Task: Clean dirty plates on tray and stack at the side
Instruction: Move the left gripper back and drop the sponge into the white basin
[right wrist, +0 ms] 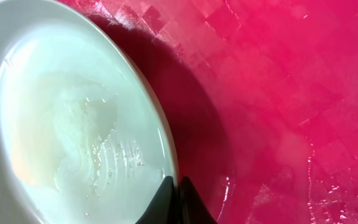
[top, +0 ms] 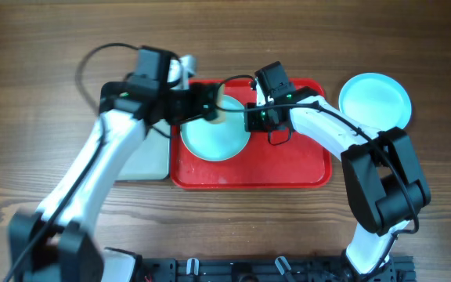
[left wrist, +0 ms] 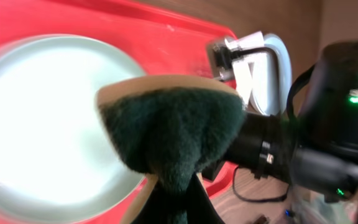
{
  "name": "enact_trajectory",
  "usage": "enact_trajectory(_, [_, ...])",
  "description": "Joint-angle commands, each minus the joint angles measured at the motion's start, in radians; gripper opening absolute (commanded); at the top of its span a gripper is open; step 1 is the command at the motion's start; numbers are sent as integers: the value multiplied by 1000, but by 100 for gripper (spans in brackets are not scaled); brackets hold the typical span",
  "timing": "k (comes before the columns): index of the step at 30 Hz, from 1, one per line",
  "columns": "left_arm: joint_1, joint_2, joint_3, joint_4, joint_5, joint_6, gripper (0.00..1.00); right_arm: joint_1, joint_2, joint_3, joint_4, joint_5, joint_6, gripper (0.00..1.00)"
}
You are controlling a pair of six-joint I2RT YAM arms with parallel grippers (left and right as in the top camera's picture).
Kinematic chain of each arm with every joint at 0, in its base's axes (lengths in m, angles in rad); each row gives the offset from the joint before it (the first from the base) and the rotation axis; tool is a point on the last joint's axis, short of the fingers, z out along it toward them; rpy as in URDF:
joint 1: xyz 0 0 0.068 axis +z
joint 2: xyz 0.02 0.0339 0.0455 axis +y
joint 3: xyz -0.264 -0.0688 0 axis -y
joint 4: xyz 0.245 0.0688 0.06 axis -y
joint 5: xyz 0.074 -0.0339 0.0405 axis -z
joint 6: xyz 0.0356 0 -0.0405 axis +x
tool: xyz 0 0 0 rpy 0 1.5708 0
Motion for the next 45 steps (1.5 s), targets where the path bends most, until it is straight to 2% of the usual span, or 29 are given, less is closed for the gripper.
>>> enact_trajectory(1, [87, -98, 1, -130, -299, 5, 4, 6, 0, 5, 5, -22, -19, 4])
enact_trajectory(3, [132, -109, 0, -234, -483, 5, 4, 6, 0, 5, 5, -22, -19, 4])
enact_trajectory(6, [172, -105, -26, -301, -642, 43, 4, 6, 0, 5, 5, -22, -18, 4])
enact_trajectory(14, [186, -105, -153, -181, -642, 216, 4, 6, 0, 5, 8, -22, -20, 4])
enact_trajectory(25, [186, -41, -174, -121, -649, 217, 4, 6, 0, 5, 9, -22, -19, 4])
enact_trajectory(38, [186, 143, -175, -69, -649, 216, 4, 6, 0, 5, 8, -22, -19, 4])
enact_trajectory(39, [186, 150, -174, -63, -649, 216, 6, 6, 0, 5, 8, -22, -19, 4])
enact_trajectory(41, [186, 151, -174, -55, -649, 216, 35, 6, 0, 5, 8, -22, -19, 4])
enact_trajectory(44, [186, 132, -170, -56, -649, 215, 65, 6, 0, 5, 10, -17, -22, 5])
enact_trajectory(45, [186, 122, -168, -55, -649, 215, 71, 6, 0, 5, 10, -5, -22, 4])
